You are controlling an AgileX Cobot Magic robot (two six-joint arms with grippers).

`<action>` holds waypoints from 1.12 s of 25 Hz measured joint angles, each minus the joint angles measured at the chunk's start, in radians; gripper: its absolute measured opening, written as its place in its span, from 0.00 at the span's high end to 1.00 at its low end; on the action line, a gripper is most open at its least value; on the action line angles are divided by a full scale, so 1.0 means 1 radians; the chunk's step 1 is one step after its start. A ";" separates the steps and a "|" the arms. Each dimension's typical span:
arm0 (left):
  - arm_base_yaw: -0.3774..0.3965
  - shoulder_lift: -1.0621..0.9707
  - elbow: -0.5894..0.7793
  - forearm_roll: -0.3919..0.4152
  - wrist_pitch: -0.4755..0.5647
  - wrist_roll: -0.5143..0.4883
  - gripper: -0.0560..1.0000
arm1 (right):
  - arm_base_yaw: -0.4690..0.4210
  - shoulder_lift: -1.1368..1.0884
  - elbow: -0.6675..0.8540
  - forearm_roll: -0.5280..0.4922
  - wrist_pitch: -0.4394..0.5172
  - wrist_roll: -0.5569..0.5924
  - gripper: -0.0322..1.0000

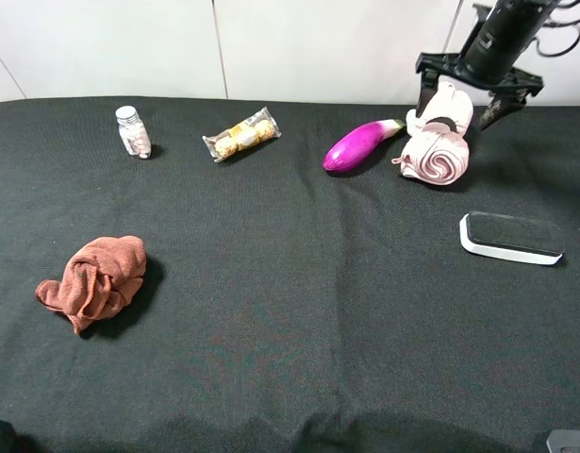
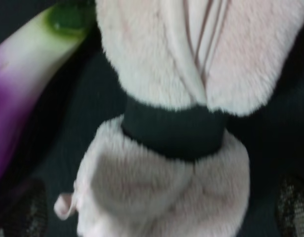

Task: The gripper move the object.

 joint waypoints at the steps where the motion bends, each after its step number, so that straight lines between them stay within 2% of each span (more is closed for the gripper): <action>1: 0.000 0.000 0.000 0.000 0.000 0.000 0.01 | 0.000 -0.012 0.000 -0.002 0.018 -0.001 0.30; 7: 0.000 0.000 0.000 0.000 0.000 0.000 0.01 | 0.000 -0.091 0.000 -0.026 0.123 -0.010 0.30; 15: 0.000 0.000 0.000 0.000 0.000 0.000 0.01 | 0.000 -0.211 0.011 -0.048 0.147 -0.041 0.30; 28: 0.000 0.000 0.000 0.000 0.000 0.000 0.01 | 0.000 -0.566 0.293 -0.052 0.149 -0.045 0.30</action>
